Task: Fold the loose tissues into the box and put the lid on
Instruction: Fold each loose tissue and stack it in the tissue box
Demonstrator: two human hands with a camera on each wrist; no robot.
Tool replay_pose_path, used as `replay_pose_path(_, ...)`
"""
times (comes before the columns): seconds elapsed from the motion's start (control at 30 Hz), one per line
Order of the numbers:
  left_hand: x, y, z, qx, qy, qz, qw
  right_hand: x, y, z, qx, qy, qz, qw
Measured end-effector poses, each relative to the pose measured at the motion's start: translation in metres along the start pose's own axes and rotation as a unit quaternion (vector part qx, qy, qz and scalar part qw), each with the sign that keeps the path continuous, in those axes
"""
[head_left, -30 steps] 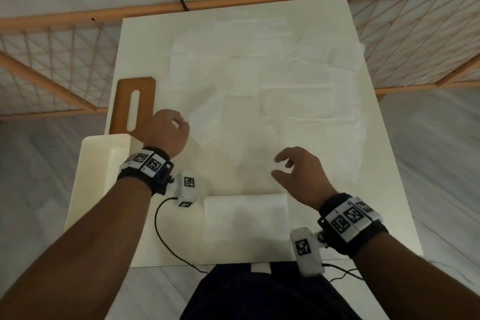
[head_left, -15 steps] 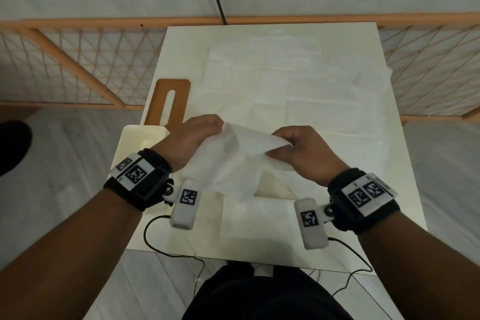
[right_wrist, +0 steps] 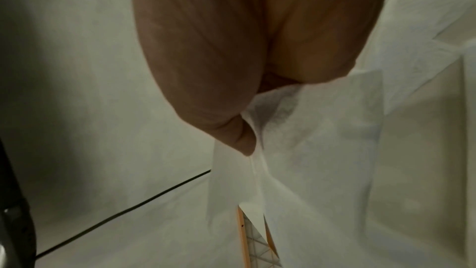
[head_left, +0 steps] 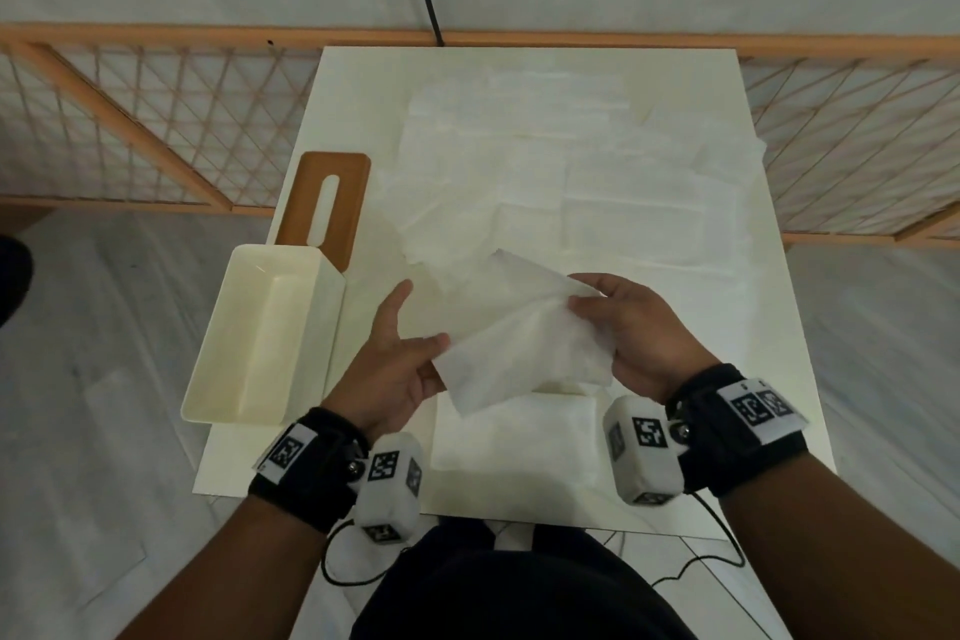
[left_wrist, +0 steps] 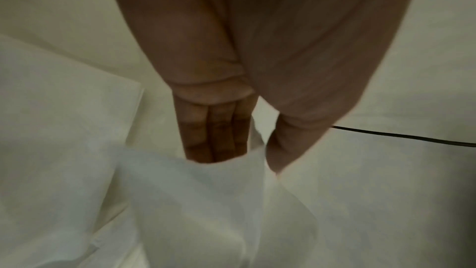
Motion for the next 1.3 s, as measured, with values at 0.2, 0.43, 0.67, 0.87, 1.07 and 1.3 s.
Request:
replay_pose_path(0.2,0.002,0.001,-0.014,0.089,-0.139,-0.027,0.986,0.001,0.004,-0.004,-0.020,0.030,-0.039,0.999)
replay_pose_path(0.43,-0.002,-0.002,-0.033,0.147,-0.250,-0.023,0.957,-0.010,0.005,0.003,0.030,-0.067,-0.081,0.994)
replay_pose_path(0.67,-0.012,-0.005,-0.044,0.160,-0.304,-0.023,0.939,-0.005,0.002,-0.002,-0.051,0.042,0.003,0.998)
replay_pose_path(0.87,-0.015,-0.013,-0.042,0.164,-0.376,-0.061,0.910,-0.005,0.003,-0.003,-0.091,0.259,-0.002,0.962)
replay_pose_path(1.07,-0.009,-0.011,-0.035,0.176,-0.422,-0.069,0.887,-0.016,-0.002,-0.003,-0.123,0.390,-0.087,0.908)
replay_pose_path(1.3,-0.007,0.008,-0.022,0.186,-0.469,-0.013,0.863,-0.023,0.023,-0.007,-0.145,0.459,-0.051,0.875)
Point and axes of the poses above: each hand's wrist, its own y-axis away from the middle knuckle, its own x-axis out of the palm, z = x × y, the point moved 4 cm from there along -y, towards the middle knuckle, and after that the axes turned 11 degrees about y, right-handed, at the moved point
